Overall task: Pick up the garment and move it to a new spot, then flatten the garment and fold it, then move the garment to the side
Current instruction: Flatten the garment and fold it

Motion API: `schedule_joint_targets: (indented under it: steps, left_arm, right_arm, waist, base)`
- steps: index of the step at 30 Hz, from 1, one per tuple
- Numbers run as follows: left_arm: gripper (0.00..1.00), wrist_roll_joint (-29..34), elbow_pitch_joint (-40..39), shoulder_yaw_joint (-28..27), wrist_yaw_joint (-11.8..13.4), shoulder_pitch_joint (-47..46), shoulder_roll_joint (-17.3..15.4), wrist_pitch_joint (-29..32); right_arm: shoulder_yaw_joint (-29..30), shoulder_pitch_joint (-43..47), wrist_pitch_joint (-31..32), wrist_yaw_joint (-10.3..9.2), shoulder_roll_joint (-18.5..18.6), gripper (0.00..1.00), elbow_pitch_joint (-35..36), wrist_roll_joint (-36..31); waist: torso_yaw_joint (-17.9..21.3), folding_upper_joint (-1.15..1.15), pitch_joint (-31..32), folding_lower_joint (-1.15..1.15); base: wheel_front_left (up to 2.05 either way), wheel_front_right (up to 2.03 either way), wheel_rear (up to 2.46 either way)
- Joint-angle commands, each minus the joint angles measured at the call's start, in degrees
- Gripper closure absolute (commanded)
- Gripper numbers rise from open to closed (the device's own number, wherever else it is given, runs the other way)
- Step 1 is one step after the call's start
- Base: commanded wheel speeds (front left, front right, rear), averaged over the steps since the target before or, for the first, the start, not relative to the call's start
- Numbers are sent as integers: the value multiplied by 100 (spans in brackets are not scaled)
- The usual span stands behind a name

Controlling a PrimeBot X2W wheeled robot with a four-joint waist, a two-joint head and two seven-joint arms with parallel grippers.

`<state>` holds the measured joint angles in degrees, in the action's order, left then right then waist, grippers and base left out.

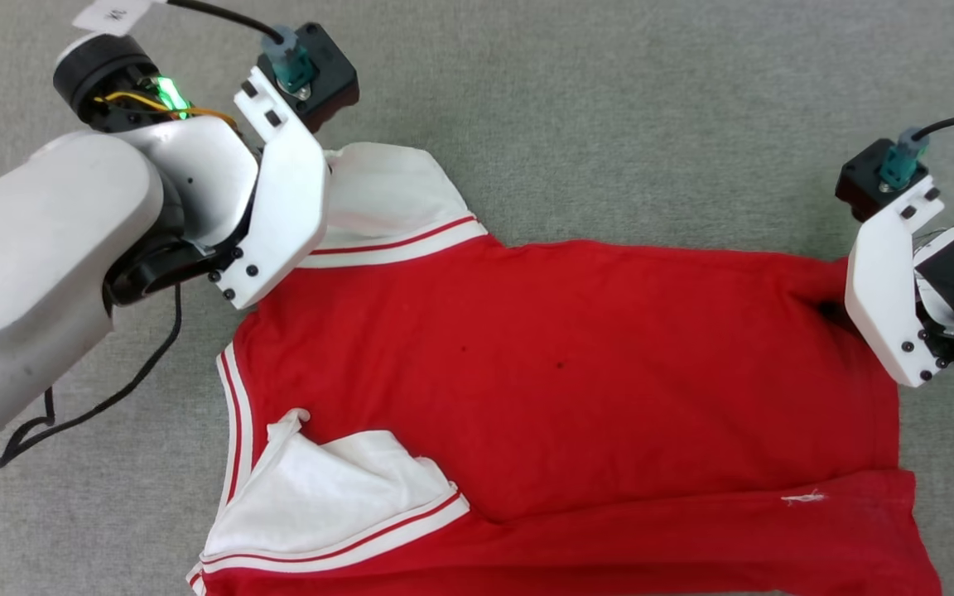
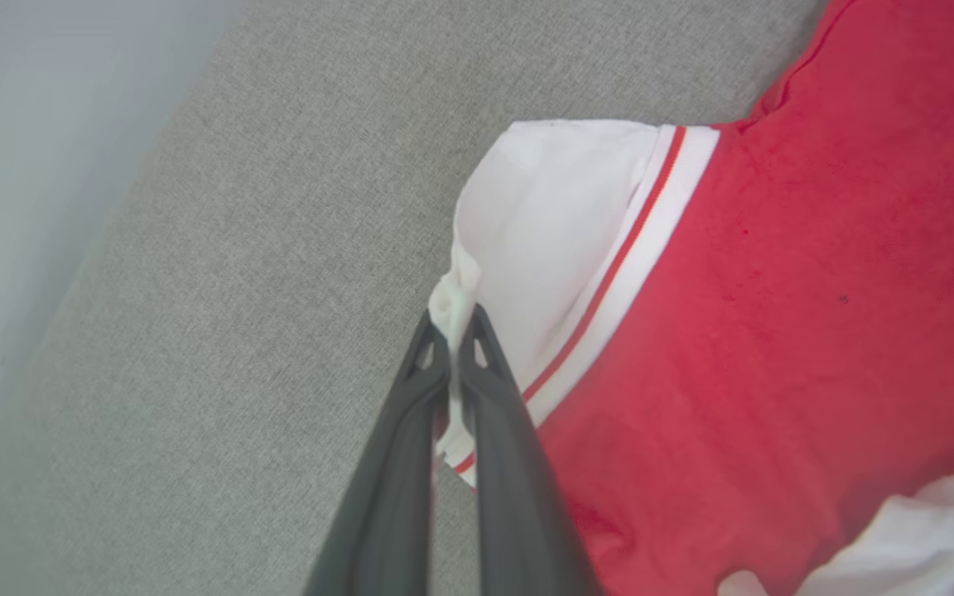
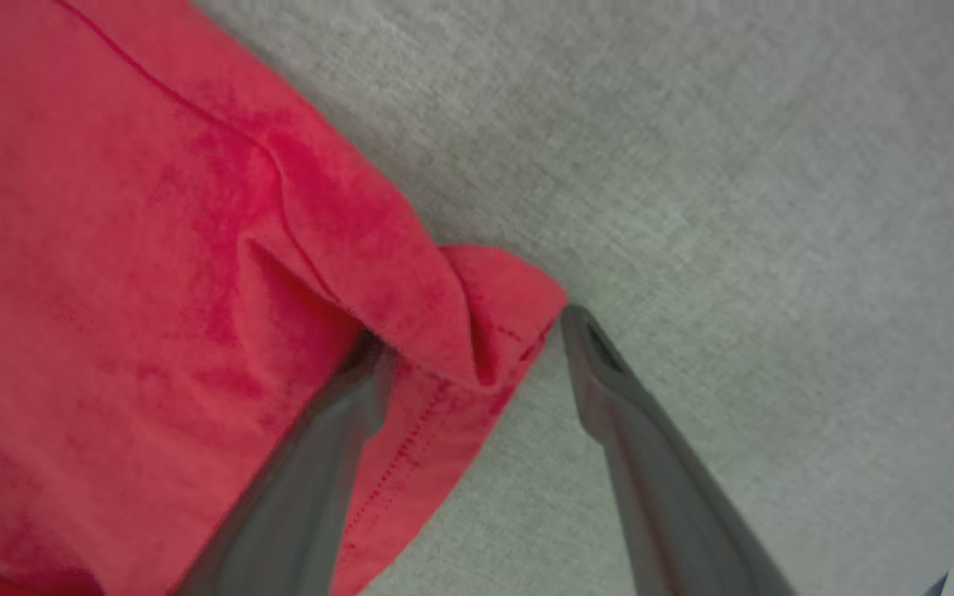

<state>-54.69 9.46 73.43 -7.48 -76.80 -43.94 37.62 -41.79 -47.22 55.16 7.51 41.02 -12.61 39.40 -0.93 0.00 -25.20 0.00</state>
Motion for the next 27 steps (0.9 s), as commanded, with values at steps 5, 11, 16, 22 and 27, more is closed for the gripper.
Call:
schedule_joint_targets:
  steps: [5, 11, 16, 22, 27]
  left_arm:
    - [100, -48, 35, -3, 14, 6, -62, -155]
    - [100, -148, 145, -3, 14, 181, -129, -318]
    - [100, -310, 84, -3, 14, 429, -165, -558]
    - [100, -459, -415, -3, 14, 998, -539, -673]
    - [100, -508, -721, -3, 13, 1434, -804, -705]
  right_arm:
    - [-608, 225, -163, -4, -125, 0, -391, 231]
    - [-655, 51, -828, -5, -149, 100, -525, 305]
    - [-460, 88, -1603, -4, -233, 100, -590, 411]
    - [-464, 528, -2400, -5, -36, 100, -567, 485]
    - [-335, 871, -2665, -5, 152, 100, -450, 479]
  waist:
    - [-118, 0, -219, 0]
    - [-50, 0, -72, 0]
    - [-14, 0, 372, 0]
    - [-44, 0, 1075, 0]
    - [-117, 0, 1392, 0]
  base:
    - [0, 0, 0]
    - [0, 0, 0]
    - [0, 0, 0]
    - [0, 0, 0]
    - [0, 0, 0]
